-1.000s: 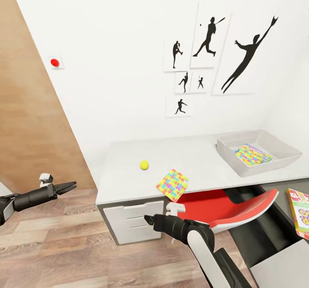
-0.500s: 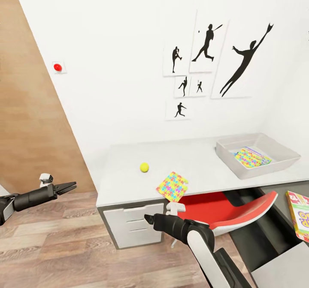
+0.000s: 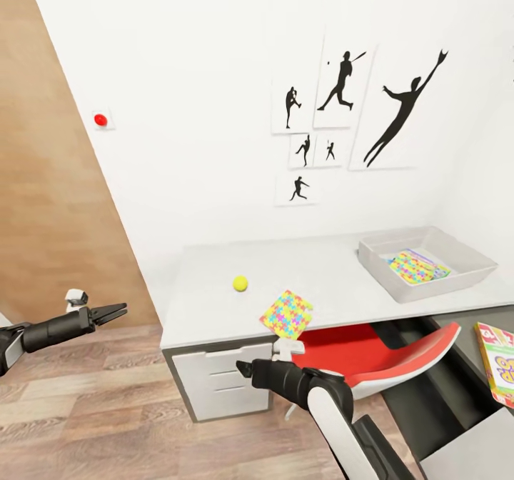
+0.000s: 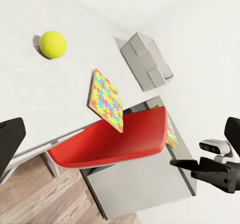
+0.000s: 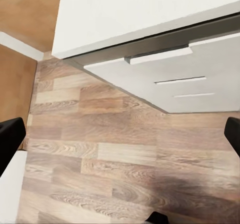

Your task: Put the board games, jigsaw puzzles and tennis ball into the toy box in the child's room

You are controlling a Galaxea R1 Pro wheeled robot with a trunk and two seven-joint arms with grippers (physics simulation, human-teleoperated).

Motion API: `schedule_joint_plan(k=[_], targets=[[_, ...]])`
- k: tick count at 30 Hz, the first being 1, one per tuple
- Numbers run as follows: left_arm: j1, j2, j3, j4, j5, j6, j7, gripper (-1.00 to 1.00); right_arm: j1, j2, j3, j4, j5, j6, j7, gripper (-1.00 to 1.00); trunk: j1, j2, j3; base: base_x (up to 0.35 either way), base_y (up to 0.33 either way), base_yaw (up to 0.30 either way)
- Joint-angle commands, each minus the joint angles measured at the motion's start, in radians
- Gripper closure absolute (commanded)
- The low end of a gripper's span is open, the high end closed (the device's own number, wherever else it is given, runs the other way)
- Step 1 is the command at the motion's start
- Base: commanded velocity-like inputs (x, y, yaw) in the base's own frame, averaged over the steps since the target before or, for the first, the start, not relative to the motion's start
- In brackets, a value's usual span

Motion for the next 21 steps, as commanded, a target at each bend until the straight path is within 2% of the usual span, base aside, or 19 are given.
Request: schedule_joint_plan(k=[1, 10, 17, 21], targets=[[-0.001, 0.000, 0.007, 0.000, -0.010, 0.011, -0.005, -1.00, -0.001, 0.000, 0.004, -0.001, -0.009, 0.002, -0.010, -1.00, 0.001, -0.002, 0.000, 0.000, 0.000, 0.000], [0.000, -0.001, 0.008, 0.000, -0.010, 0.011, -0.005, -1.00, -0.001, 0.001, 0.017, -0.001, -0.004, 0.002, -0.010, -1.00, 0.001, -0.002, 0.014, 0.000, 0.016, 0.000], [-0.001, 0.000, 0.008, 0.000, -0.011, 0.011, -0.005, -1.00, -0.001, 0.001, 0.016, 0.000, -0.003, 0.001, -0.010, -1.00, 0.001, -0.002, 0.025, 0.007, 0.206, 0.000], [0.000, 0.000, 0.007, 0.000, -0.009, 0.011, -0.005, -1.00, -0.001, 0.001, 0.014, -0.001, -0.004, 0.002, -0.010, -1.00, 0.001, -0.002, 0.027, 0.018, 0.088, 0.000]])
